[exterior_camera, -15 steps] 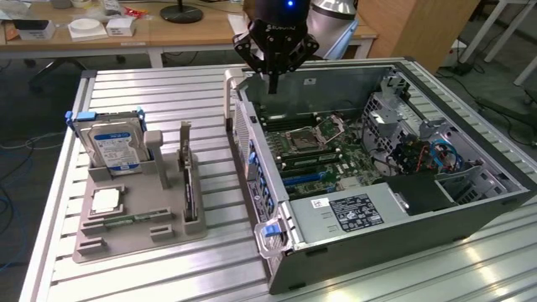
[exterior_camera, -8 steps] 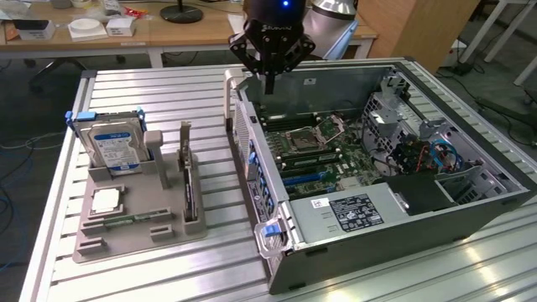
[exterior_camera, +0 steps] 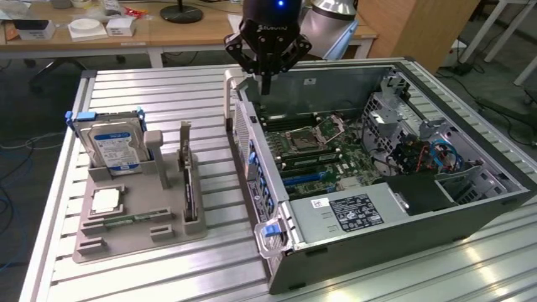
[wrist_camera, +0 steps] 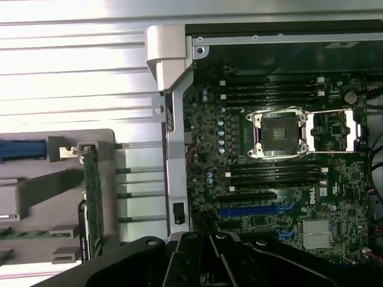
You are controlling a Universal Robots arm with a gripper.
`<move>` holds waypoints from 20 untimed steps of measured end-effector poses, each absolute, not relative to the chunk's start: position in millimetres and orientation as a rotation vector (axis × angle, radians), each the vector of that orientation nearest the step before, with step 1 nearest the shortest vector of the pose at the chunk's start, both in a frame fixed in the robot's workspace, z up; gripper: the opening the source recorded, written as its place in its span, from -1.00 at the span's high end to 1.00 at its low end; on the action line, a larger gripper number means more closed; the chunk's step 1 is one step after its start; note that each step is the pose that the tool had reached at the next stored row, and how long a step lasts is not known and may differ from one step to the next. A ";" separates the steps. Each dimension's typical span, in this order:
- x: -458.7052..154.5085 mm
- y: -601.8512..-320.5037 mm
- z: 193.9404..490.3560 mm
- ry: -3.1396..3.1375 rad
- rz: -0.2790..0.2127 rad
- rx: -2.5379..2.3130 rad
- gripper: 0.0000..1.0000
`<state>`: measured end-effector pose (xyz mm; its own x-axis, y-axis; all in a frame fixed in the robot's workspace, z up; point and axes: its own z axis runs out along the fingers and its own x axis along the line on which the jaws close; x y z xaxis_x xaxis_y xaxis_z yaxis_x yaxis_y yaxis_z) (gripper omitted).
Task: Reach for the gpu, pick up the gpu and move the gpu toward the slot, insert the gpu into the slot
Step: 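Reach for the gpu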
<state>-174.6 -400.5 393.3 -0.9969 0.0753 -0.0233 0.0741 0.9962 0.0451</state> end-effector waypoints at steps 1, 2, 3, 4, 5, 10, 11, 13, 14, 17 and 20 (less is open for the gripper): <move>-175.4 -400.5 393.3 3.114 0.069 0.117 0.80; -176.2 -400.6 393.3 3.114 0.069 0.117 0.80; -177.0 -400.6 393.3 3.114 0.069 0.117 0.80; -177.8 -400.6 393.3 3.114 0.069 0.117 0.80; -178.6 -400.7 393.3 3.114 0.069 0.117 0.80; -182.5 -400.8 393.3 3.114 0.069 0.117 0.80; -183.3 -400.8 393.3 3.114 0.069 0.117 0.80; -184.7 -400.8 393.3 3.114 0.069 0.117 0.80; -185.4 -400.8 393.3 3.114 0.069 0.117 0.80; -187.8 -400.9 393.3 3.114 0.069 0.117 0.80; -189.8 -401.0 393.3 3.114 0.069 0.117 0.80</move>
